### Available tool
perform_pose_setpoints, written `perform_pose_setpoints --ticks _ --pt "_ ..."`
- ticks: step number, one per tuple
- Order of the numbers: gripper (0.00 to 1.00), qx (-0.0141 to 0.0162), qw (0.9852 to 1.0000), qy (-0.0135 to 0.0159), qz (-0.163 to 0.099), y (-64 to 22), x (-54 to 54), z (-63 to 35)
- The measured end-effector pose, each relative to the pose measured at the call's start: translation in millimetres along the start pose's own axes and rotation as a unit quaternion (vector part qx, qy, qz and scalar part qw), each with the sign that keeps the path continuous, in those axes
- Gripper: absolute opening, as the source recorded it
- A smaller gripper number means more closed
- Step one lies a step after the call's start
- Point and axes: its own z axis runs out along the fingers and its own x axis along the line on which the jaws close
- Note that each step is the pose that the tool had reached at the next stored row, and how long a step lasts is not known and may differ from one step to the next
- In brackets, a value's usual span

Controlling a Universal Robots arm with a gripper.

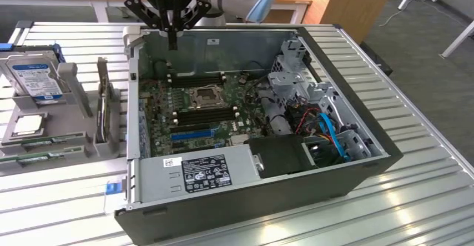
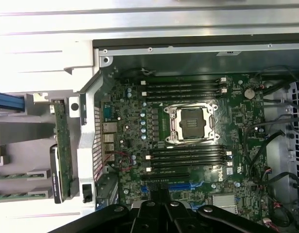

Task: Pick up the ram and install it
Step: 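Reach for the ram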

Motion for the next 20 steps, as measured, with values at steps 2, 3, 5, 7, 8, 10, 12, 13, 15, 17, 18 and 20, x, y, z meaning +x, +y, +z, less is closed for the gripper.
perform_pose_setpoints --ticks 2,3,5,7,8,10,12,13,15,17,18,20 --pt "0.10 0.0000 1.0000 0.0001 0.000 -0.1 1.6 0.0" --pt "0.10 0.0000 1.0000 0.0001 0.000 -0.1 2.3 0.0" --pt "0.10 0.0000 1.0000 0.0001 0.000 -0.2 4.0 -0.1" --pt "0.10 0.0000 1.0000 0.0001 0.000 -0.3 5.5 -0.1" --pt "0.10 0.0000 1.0000 0.0001 0.000 -0.4 6.3 -0.1" --pt "0.10 0.0001 1.0000 0.0001 0.000 -0.5 7.9 -0.2" --pt "0.10 0.0000 1.0000 0.0001 0.000 -0.6 9.6 -0.2" --pt "0.10 0.0000 1.0000 0.0001 0.000 -0.7 10.4 -0.2" --pt "0.10 0.0000 1.0000 0.0001 0.000 -0.8 12.1 -0.2" --pt "0.10 0.0000 1.0000 0.0001 0.000 -0.9 13.8 -0.3" --pt "0.10 0.0000 1.0000 0.0001 0.000 -1.0 14.6 -0.3" --pt "0.10 0.0000 1.0000 0.0001 0.000 -1.1 16.2 -0.3"
